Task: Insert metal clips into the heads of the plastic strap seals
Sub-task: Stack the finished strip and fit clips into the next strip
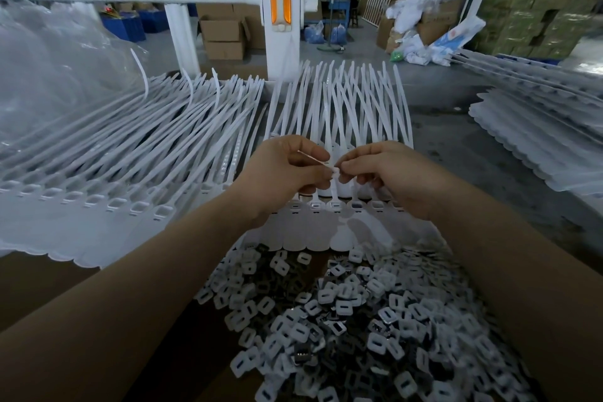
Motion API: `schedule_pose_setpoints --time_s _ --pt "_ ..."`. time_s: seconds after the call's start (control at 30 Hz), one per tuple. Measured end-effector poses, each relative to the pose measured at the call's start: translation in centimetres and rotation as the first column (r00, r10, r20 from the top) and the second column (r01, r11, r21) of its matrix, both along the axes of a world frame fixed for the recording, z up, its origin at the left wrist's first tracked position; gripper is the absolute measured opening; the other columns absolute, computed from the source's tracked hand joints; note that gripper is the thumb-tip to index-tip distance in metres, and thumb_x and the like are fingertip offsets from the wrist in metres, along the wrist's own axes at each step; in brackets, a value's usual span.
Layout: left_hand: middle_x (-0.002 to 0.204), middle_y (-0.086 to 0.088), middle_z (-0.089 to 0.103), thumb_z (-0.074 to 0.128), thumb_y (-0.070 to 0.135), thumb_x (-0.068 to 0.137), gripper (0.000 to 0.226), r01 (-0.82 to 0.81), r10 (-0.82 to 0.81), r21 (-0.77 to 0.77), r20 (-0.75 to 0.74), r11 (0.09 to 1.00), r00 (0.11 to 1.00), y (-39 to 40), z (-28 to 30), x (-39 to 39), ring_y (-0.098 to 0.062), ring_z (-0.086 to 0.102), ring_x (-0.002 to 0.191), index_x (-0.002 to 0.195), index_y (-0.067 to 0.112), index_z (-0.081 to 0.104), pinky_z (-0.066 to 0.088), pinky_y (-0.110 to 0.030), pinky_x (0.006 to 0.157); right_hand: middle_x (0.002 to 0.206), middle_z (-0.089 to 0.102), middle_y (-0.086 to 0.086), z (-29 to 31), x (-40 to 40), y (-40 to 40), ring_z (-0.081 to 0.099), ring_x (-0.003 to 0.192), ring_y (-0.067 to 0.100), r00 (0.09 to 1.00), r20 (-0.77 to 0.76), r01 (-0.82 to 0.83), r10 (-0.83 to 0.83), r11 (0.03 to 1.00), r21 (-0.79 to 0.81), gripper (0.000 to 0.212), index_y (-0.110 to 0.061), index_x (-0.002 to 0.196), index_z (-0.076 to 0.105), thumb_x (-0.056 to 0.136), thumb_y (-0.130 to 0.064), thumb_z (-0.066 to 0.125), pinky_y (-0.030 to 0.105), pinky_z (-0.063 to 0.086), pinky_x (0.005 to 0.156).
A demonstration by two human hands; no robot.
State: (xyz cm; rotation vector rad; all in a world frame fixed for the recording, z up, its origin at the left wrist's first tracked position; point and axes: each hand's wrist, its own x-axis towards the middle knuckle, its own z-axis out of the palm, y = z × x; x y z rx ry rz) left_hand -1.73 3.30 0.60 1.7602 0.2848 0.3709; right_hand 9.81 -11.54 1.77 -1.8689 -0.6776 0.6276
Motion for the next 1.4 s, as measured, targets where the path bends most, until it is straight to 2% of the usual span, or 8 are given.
schedule_pose_setpoints --time_s 0.27,0.43,0.6,0.83,0.9,1.03,1.23,1.4 --pt "0.080 -0.008 0.075 0.072 0.006 0.085 0.010 0.004 -0.004 0.035 -0.002 0.999 1.000 0.0 0.0 -0.2 -0.016 0.073 0.074 0.094 0.008 0.068 0.059 -0.025 0.069 0.072 0.069 -0.009 -0.1 0.0 0.0 0.050 0.070 0.007 0.999 0.033 -0.003 0.004 0.999 -0.040 0.006 -0.019 0.085 0.074 0.083 -0.025 0.073 0.019 0.036 0.047" --pt "0.081 -0.004 0.076 0.063 0.010 0.093 0.009 -0.005 0.005 -0.040 -0.004 0.999 1.000 0.1 0.0 -0.3 -0.016 0.072 0.074 0.096 0.011 0.071 0.058 -0.022 0.067 0.069 0.068 -0.009 -0.3 0.0 0.1 0.049 0.068 0.007 1.000 0.024 -0.003 0.004 0.999 -0.035 0.006 -0.018 0.086 0.074 0.082 -0.024 0.074 0.016 0.036 0.044" --pt "0.075 0.002 0.075 0.072 0.018 0.087 0.002 -0.010 0.021 0.148 -0.067 0.989 0.998 -0.1 0.1 -0.2 -0.007 0.070 0.067 0.086 0.018 0.074 0.053 -0.015 0.060 0.073 0.068 -0.006 -0.4 0.0 0.1 0.048 0.064 0.005 0.999 0.039 -0.022 0.023 0.999 -0.048 0.007 -0.017 0.088 0.075 0.084 -0.023 0.073 0.021 0.037 0.052" --pt "0.074 -0.001 0.074 0.072 0.021 0.086 0.005 -0.018 0.042 0.190 -0.120 0.982 0.992 -1.2 0.0 0.2 -0.004 0.064 0.061 0.082 0.019 0.074 0.049 -0.011 0.053 0.073 0.071 -0.008 -0.7 0.6 0.1 0.052 0.075 0.012 0.995 -0.038 0.095 -0.092 0.992 0.078 0.009 -0.019 0.087 0.076 0.087 -0.025 0.069 0.027 0.039 0.060" --pt "0.076 -0.003 0.073 0.074 0.024 0.085 0.006 0.000 0.042 0.248 -0.166 0.969 0.985 -2.0 -0.2 0.5 -0.006 0.063 0.062 0.081 0.020 0.075 0.050 -0.014 0.055 0.076 0.072 -0.007 -0.7 0.6 0.1 0.052 0.074 0.012 0.995 -0.056 0.090 -0.086 0.993 0.076 0.011 -0.019 0.087 0.077 0.087 -0.026 0.069 0.027 0.040 0.059" --pt "0.078 -0.004 0.073 0.072 0.030 0.084 0.010 0.043 0.049 0.378 -0.230 0.925 0.972 -3.2 -0.9 1.1 -0.017 0.065 0.070 0.085 0.022 0.078 0.052 -0.032 0.065 0.078 0.072 -0.008 -0.8 0.6 0.1 0.054 0.078 0.014 0.997 -0.042 0.071 -0.069 0.996 0.051 0.013 -0.020 0.088 0.078 0.088 -0.029 0.068 0.030 0.042 0.064" --pt "0.068 0.002 0.070 0.068 0.035 0.084 0.015 0.035 0.092 0.478 -0.239 0.878 0.967 -3.5 -1.0 1.3 -0.012 0.058 0.061 0.081 0.024 0.078 0.043 -0.028 0.065 0.083 0.073 -0.005 -0.8 0.7 0.3 0.056 0.088 0.020 0.997 -0.047 0.060 -0.058 0.997 0.051 0.013 -0.021 0.087 0.078 0.087 -0.031 0.069 0.042 0.049 0.081" --pt "0.069 0.014 0.064 0.069 0.031 0.084 0.008 0.039 0.090 0.582 -0.192 0.812 0.977 -3.6 -0.8 1.4 -0.006 0.060 0.070 0.080 0.030 0.075 0.050 -0.030 0.070 0.084 0.074 -0.004 -0.7 0.7 0.3 0.056 0.088 0.019 0.998 -0.033 0.050 -0.049 0.998 0.041 0.014 -0.021 0.089 0.078 0.087 -0.031 0.068 0.044 0.050 0.085"
